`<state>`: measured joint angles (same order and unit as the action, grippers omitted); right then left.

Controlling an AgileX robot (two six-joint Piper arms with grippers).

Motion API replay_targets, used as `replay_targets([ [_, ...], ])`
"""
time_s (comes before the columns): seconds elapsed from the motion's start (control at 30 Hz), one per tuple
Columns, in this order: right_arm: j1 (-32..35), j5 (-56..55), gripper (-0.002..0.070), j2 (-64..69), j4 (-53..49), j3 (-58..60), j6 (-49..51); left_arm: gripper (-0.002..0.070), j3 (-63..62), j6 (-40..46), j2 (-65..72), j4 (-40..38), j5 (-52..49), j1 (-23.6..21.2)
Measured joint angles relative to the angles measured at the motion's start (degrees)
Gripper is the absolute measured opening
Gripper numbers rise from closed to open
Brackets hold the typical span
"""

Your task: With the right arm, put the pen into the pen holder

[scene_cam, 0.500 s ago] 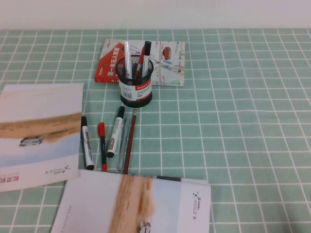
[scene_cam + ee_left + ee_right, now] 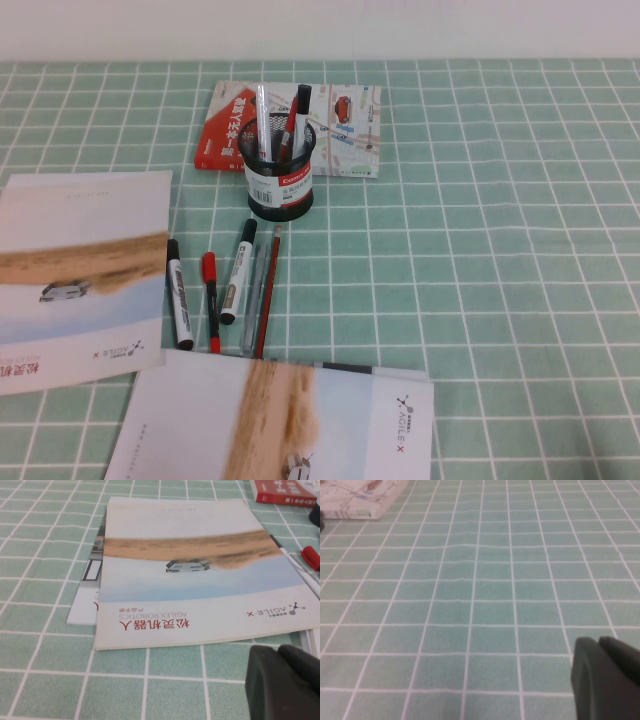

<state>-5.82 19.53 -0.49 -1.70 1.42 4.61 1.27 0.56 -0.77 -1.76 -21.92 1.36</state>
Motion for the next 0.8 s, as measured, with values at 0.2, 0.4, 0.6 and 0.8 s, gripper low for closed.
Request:
replay_targets([
  [0.2,0.0,-3.7,-0.0020,0.0,0.0,0.0,0.0,-0.0004,0.0,0.0,0.0,0.0,0.0,0.0],
  [0.4,0.0,-6.8,-0.0020,0.0,0.0,0.0,0.0,-0.0004,0.0,0.0,0.0,0.0,0.0,0.0],
  [0.6,0.0,-9.5,-0.0020,0.0,6.0,0.1,0.0,-0.0004,0.0,0.0,0.0,0.0,0.0,0.0],
  [0.8,0.0,-15.5,-0.0020,0.0,19.9,0.1,0.0,-0.0004,0.0,0.0,0.0,0.0,0.0,0.0],
])
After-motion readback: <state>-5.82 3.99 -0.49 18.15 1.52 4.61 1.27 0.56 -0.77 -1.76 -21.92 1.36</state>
